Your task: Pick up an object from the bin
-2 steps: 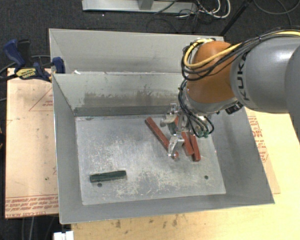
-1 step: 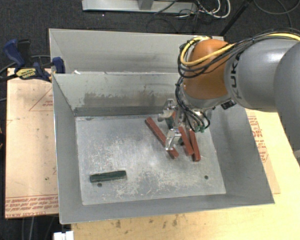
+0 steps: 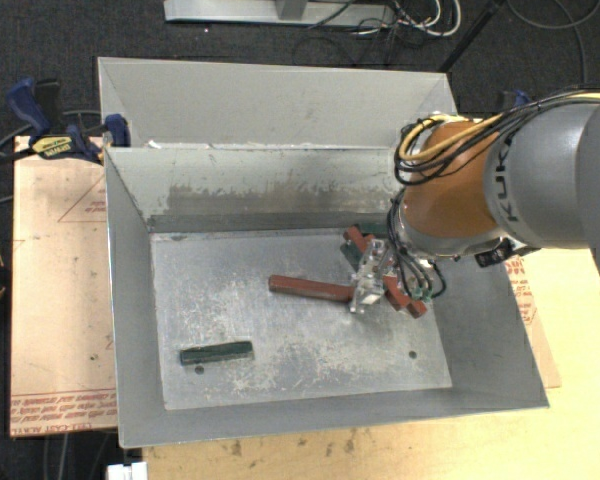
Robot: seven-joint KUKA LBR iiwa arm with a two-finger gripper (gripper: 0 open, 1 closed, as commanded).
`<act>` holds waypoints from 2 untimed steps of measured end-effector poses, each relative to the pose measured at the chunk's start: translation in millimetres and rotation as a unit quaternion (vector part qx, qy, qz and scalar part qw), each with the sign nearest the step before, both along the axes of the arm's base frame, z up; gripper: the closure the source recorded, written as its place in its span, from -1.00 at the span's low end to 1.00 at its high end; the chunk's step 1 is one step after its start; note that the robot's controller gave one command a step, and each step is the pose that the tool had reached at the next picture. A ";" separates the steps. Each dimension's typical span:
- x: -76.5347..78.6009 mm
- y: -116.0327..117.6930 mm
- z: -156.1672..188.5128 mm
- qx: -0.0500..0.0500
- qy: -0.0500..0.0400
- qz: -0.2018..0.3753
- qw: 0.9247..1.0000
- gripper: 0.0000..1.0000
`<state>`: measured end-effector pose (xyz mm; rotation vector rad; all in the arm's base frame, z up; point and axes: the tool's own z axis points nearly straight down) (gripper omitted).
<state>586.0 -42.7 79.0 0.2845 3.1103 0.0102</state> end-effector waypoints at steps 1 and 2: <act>0.0 0.0 0.0 0.000 0.000 0.000 1.000 1.00; 0.3 -6.1 126.5 -0.002 0.007 0.006 1.000 1.00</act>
Offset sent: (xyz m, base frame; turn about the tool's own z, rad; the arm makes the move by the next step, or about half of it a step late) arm -0.0009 -0.0069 0.1262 -0.0132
